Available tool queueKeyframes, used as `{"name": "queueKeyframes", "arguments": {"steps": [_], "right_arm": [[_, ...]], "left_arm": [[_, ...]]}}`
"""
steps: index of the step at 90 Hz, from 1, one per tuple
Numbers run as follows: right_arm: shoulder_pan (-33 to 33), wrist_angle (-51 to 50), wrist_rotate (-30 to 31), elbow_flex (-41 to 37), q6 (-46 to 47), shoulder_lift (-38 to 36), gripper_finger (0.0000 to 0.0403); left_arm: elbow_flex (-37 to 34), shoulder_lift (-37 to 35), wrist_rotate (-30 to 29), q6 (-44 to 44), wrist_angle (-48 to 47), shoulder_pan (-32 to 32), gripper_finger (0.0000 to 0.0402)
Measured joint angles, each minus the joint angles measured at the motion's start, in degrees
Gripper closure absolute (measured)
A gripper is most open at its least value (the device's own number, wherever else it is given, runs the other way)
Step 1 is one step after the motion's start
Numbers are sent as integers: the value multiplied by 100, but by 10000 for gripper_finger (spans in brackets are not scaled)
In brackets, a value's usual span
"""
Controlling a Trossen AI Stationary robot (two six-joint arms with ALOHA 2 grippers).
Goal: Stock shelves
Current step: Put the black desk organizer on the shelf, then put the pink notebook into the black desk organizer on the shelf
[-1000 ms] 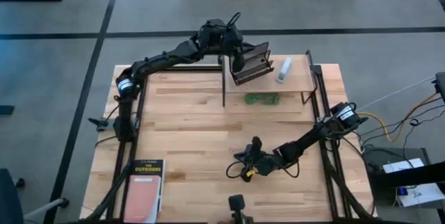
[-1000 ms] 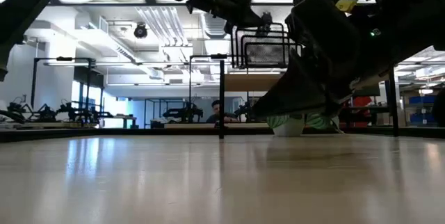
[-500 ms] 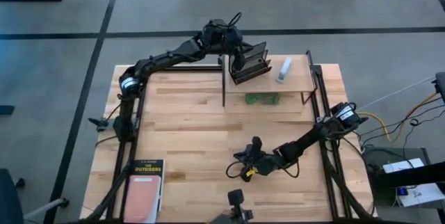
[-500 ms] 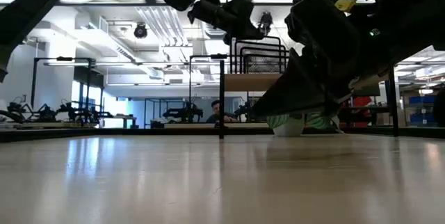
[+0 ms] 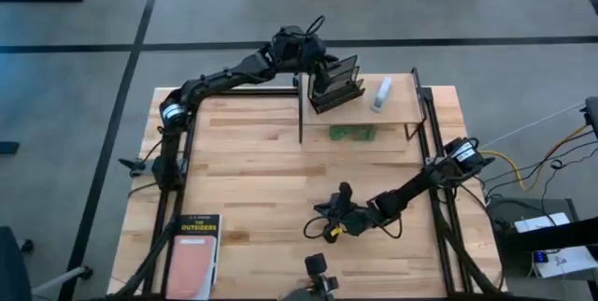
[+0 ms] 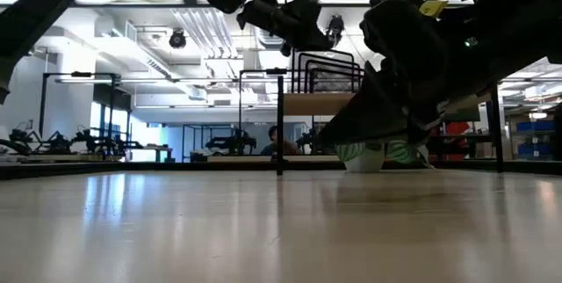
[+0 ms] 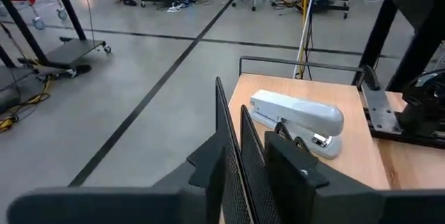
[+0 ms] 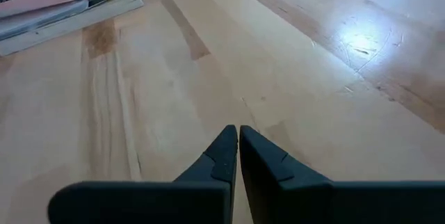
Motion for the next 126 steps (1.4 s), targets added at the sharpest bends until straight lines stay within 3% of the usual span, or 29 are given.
{"name": "queueKeyframes", "arguments": {"steps": [38, 58, 87, 126], "right_arm": [[0, 1, 5, 0, 7, 0, 400], [0, 6, 63, 0, 26, 0, 400], [0, 11, 85, 0, 83, 0, 400], [64, 26, 87, 0, 459, 0, 400]], "left_arm": [[0, -535, 0, 24, -6, -17, 228], [0, -934, 2, 190, -456, -197, 208], [0, -1627, 2, 1087, -2272, -1027, 243], [0, -1982, 2, 713, -5119, -1646, 298]]}}
